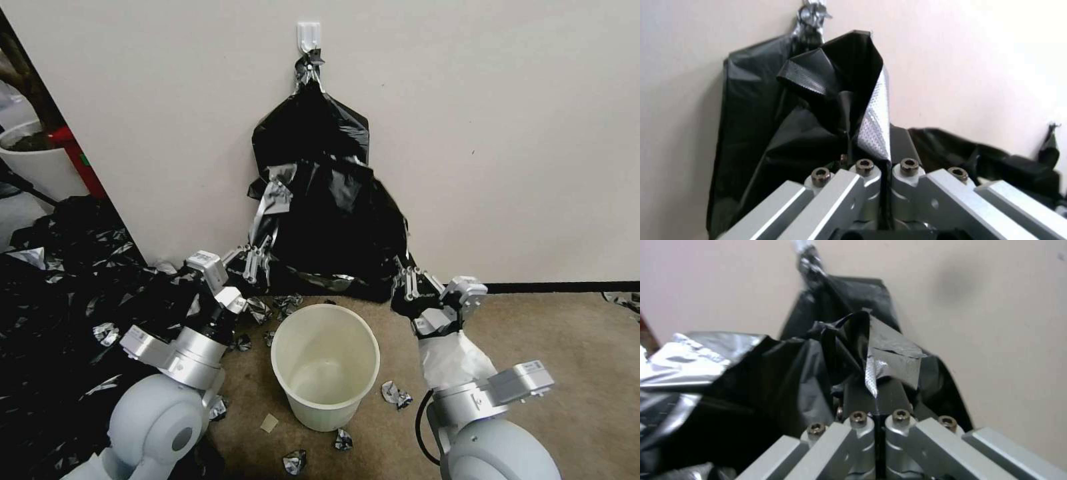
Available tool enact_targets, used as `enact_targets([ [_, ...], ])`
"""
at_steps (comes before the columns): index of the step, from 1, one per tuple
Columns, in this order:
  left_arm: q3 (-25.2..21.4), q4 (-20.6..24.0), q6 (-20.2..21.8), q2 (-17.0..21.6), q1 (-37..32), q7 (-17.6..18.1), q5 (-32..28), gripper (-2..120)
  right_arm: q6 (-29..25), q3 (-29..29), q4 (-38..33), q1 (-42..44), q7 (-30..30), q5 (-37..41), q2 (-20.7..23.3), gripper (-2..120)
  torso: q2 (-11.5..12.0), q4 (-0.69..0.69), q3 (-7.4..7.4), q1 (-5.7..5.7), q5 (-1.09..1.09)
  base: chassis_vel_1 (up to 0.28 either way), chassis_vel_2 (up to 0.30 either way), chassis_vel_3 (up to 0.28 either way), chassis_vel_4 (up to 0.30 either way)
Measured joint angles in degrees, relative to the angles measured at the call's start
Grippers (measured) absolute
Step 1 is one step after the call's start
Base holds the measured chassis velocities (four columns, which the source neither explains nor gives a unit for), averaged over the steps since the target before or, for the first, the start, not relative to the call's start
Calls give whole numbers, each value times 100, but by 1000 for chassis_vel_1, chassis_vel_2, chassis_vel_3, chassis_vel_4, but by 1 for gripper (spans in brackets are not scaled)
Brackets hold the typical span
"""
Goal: Place a trash bag onto the trash bin.
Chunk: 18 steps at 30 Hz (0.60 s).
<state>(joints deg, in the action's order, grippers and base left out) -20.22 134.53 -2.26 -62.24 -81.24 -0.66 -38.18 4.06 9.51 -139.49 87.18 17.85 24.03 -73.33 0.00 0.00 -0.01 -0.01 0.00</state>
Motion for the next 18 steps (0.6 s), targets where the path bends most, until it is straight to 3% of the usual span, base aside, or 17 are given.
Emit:
enact_targets([
  [15, 153, -156, 544, -313, -353, 308, 296, 0, 500, -109, 90, 117, 492, 40, 58, 0, 0, 0, 0, 0, -1, 0, 0, 0, 0],
  [18, 232, -258, 714, -358, -453, 446, 446, 0, 586, -171, 385, 147, 646, 63, 130, 0, 0, 0, 0, 1, 0, 0, 0, 0, 0],
])
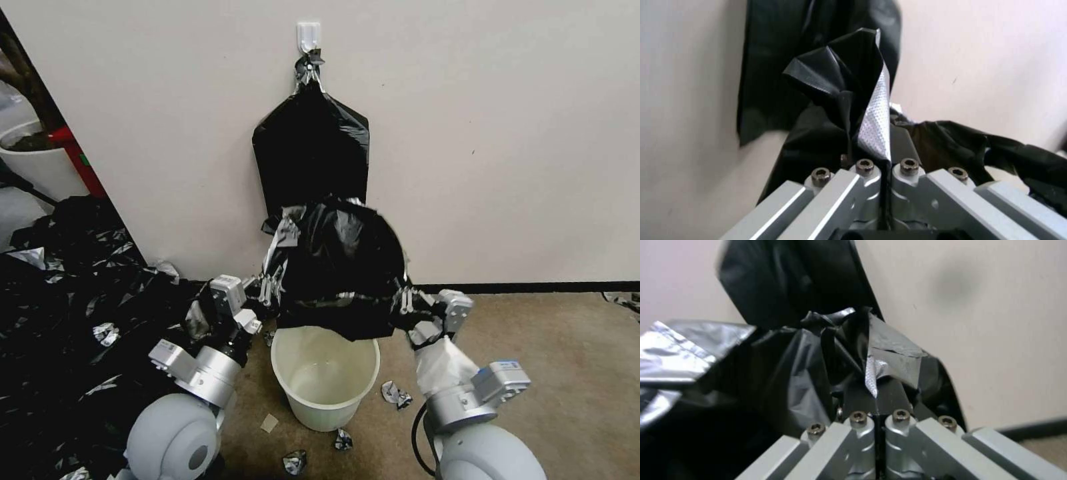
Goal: Place a trash bag onto the trash bin.
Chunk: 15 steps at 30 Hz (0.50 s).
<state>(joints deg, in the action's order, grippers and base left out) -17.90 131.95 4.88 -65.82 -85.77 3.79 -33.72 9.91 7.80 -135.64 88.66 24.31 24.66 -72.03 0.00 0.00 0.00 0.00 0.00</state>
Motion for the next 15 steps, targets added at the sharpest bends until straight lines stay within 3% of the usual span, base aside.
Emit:
enact_targets([
  [10, 349, -435, 109, -127, -279, 325, 635, 0, 195, -99, 554, -74, 574, 361, 111, 0, 1, 0, 0, 0, 0, 0, 0, 0, 0],
  [15, 732, -698, 54, -126, -474, 794, 1034, 0, 243, -371, 781, -11, 1021, 361, 284, 0, 0, 0, 0, 0, 0, 0, 0, 0, 0],
])
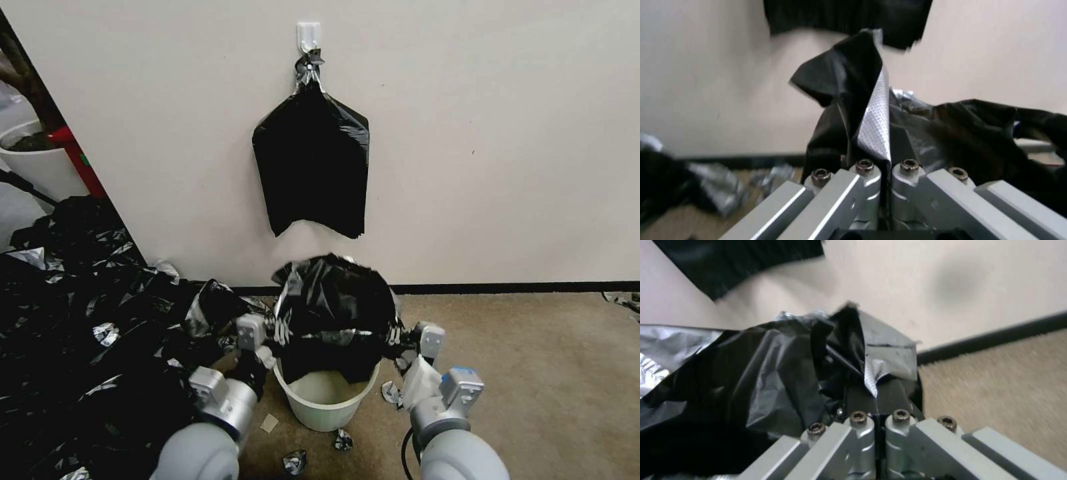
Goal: Place a trash bag onto the trash bin.
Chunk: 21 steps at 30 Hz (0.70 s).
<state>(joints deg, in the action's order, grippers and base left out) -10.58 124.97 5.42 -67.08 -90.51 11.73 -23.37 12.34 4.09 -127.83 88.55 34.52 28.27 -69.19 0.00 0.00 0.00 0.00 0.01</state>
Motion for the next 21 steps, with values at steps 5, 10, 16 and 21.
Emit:
enact_targets([
  [5, 353, -43, -135, 54, -168, 482, 302, 0, 163, -267, -75, 17, 532, 154, 196, 0, 0, 0, 0, 0, 0, 0, 0, 0, 0],
  [10, 406, 195, 62, 171, -247, 837, 427, 0, 560, -425, -317, -18, 1049, 456, 379, 0, 0, 0, 0, 0, 0, 0, 0, 0, 0],
  [16, 268, 522, 998, 413, -217, 1096, 195, 0, 1311, -489, -688, -115, 1613, 1371, 593, 0, 0, 0, 0, 0, 0, 0, 0, 0, 0],
  [21, 209, 849, 2066, 610, -158, 1420, -205, 0, 1604, -481, -824, -220, 1927, 2028, 783, 0, 0, 0, 0, 0, -1, 0, 0, 0, 0],
])
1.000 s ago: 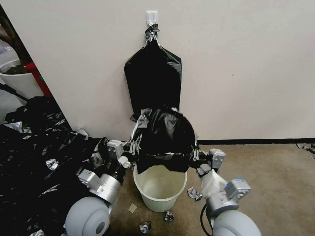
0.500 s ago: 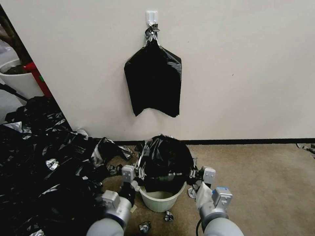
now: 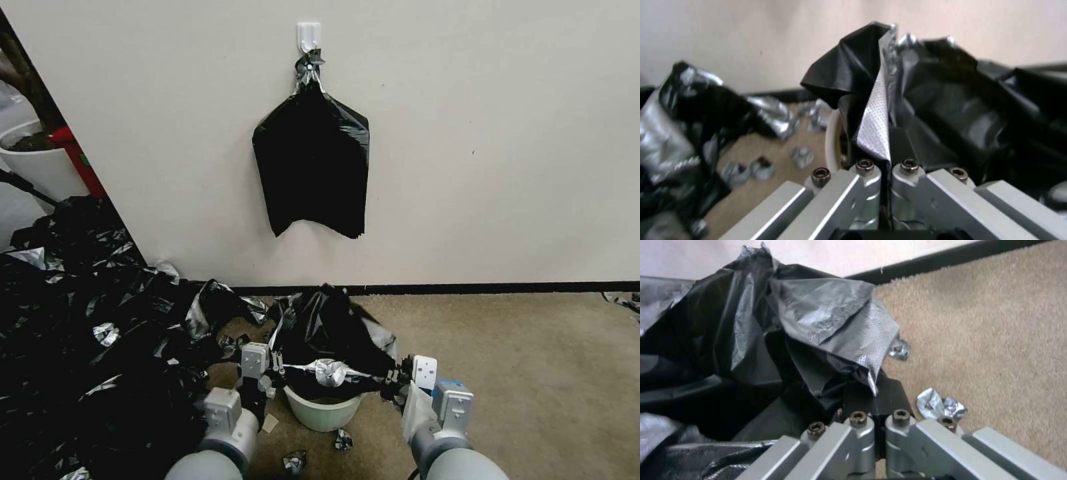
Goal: Place a trash bag onto the trash bin.
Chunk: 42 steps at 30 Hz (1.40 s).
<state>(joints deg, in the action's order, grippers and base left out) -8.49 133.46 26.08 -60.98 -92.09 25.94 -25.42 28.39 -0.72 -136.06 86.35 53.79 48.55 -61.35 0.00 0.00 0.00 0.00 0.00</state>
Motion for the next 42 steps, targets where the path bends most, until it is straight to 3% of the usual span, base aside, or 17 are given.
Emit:
enact_targets([
  [6, 76, 88, 374, 119, -62, 644, -135, 0, 19, -148, 53, -76, 133, 152, 106, 0, 0, 0, 0, 1, 0, 0, 0, 0, 0],
  [11, 93, 49, 383, 161, -148, 879, -181, 0, 85, -322, 130, -75, 166, 106, 203, 0, 0, 0, 0, 0, 0, 0, 0, 0, 0],
  [23, 262, -290, 344, 102, -181, 973, -166, 0, 303, -608, 448, -48, 80, -181, 344, 0, 0, 0, 0, 0, 0, 0, 0, 0, 0],
  [33, 496, -1112, 314, -161, 203, 966, -32, 0, 331, -719, 1130, -170, -335, -822, 331, 0, 0, 0, 0, 0, 0, 0, 0, 0, 0],
  [42, 594, -1575, 312, -408, 479, 933, -10, 0, 293, -693, 1603, -385, -594, -1223, 186, 0, 0, 0, 0, 0, 0, 0, 0, 0, 0],
])
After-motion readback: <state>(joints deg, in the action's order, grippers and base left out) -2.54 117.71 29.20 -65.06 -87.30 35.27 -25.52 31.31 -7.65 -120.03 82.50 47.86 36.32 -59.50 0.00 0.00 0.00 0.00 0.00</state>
